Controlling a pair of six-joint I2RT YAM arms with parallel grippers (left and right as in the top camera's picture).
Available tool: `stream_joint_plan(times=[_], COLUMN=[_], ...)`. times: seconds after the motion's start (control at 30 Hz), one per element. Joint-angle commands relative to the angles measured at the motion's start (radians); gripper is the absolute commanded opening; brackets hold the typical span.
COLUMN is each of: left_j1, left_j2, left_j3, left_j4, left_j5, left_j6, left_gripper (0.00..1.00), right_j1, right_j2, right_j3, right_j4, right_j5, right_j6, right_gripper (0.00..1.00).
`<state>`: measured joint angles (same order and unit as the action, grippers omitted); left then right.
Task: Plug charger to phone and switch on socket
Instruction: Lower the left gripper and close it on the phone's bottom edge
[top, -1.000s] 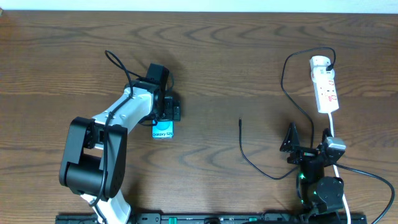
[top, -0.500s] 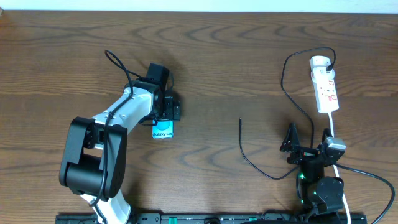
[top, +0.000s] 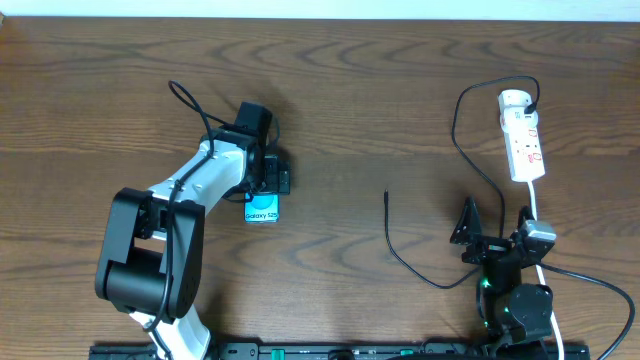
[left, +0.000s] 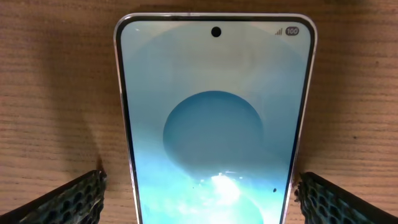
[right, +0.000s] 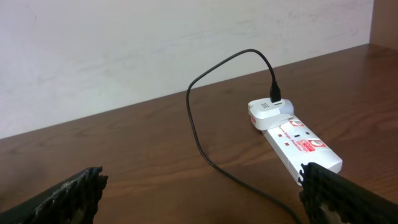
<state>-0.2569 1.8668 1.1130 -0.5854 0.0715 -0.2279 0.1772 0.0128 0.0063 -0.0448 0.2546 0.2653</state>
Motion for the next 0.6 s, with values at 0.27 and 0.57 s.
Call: stream_joint_plan(times=[0.27,0.57], left_j1=[0.002,0.002], left_j2=[0.009,0.009], left_j3=[-0.029,-0.029], left_j4=[-0.004,-0.012], left_j5=[-0.025,-0.024], left_j6=[0.018,0.033], left_gripper=[0.99,0.99], right_j1=[-0.013,-0.013], right_j2=[-0.004,-0.004], right_j3=[-0.001,-0.001], right_j4=[-0.004,-0.004], right_j5=[0.001,0.001], right_j6=[-0.016,-0.016], right_gripper=[0.99,0.99])
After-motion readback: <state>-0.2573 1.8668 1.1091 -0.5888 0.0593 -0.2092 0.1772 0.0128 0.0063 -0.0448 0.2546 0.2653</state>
